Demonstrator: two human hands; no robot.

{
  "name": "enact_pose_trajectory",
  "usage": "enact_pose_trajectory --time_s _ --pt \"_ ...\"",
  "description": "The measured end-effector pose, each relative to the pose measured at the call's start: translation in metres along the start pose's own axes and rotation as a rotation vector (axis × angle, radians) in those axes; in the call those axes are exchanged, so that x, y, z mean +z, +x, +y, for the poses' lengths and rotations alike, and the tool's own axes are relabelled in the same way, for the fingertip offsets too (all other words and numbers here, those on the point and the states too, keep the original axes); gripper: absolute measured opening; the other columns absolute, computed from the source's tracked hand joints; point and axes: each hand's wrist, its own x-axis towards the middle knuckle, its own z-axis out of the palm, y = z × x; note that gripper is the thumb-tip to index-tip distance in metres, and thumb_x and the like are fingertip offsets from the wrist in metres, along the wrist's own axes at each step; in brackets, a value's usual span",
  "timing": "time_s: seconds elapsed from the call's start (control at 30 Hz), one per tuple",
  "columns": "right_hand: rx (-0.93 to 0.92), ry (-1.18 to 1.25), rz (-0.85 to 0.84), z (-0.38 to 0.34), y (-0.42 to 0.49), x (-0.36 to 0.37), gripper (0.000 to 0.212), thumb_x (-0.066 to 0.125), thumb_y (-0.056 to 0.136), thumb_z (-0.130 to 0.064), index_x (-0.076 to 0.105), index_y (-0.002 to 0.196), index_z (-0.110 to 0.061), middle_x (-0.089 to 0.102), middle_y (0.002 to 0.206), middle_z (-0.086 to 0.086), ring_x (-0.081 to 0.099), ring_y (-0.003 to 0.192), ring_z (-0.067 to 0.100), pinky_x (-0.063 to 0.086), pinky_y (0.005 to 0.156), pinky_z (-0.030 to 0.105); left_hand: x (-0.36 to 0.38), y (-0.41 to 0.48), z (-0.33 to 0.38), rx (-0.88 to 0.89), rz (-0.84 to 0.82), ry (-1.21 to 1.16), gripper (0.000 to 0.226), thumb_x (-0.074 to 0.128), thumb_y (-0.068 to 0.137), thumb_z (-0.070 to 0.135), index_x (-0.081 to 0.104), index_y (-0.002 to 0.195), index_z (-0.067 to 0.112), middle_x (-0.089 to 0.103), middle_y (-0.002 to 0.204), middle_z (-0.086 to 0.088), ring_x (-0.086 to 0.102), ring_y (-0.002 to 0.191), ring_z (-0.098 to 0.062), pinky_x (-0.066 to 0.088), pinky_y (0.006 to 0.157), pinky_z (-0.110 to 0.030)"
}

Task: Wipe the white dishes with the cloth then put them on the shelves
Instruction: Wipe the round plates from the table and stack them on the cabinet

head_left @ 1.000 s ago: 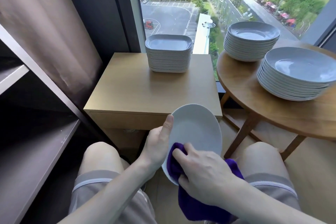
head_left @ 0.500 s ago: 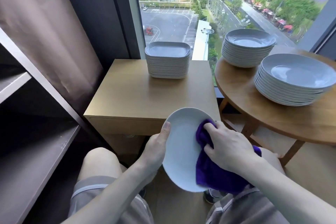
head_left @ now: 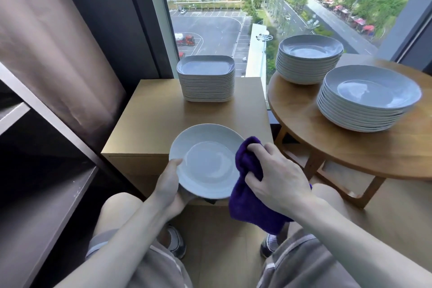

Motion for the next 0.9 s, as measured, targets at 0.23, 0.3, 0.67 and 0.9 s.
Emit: enact_pose_trajectory --time_s 0.23,0.3,0.67,0.9 --pt "-0.029 -0.007 -0.008 0.002 -0.001 -0.001 0.044 0.047 0.089 -0.048 0.039 0.131 -0.037 0.051 0.116 -0.013 0.056 0.077 0.015 0.043 0.066 0.028 0.015 0.022 0.0 -0.059 0.136 -0.195 0.042 0.033 0.099 0.021 0.059 0.132 0.021 0.072 0.115 -0.014 0.06 0.099 -0.029 0.052 0.06 -0.031" --pt "-0.032 -0.014 -0.009 0.002 -0.001 -0.003 0.045 0.048 0.089 -0.047 0.039 0.132 -0.036 0.051 0.118 -0.012 0.059 0.078 0.017 0.044 0.066 0.029 0.021 0.028 -0.001 -0.044 0.156 -0.25 0.043 0.031 0.099 0.017 0.056 0.135 0.019 0.069 0.118 -0.018 0.061 0.101 -0.031 0.054 0.062 -0.033" --pt "0.059 -0.015 0.062 0.02 0.012 -0.017 0.043 0.054 0.092 -0.043 0.04 0.132 -0.037 0.046 0.111 -0.013 0.058 0.079 0.022 0.042 0.068 0.033 0.021 0.06 0.004 -0.131 0.255 0.277 0.033 0.034 0.102 0.013 0.054 0.128 0.014 0.06 0.097 -0.009 0.063 0.086 -0.025 0.057 0.054 -0.032" --pt "0.094 0.005 0.099 0.032 0.018 -0.019 0.042 0.054 0.091 -0.044 0.039 0.131 -0.038 0.046 0.108 -0.013 0.056 0.077 0.018 0.043 0.069 0.032 0.012 0.082 0.014 -0.177 0.303 0.234 0.023 0.044 0.107 0.006 0.051 0.129 0.001 0.064 0.086 -0.018 0.069 0.073 -0.027 0.058 0.047 -0.027"
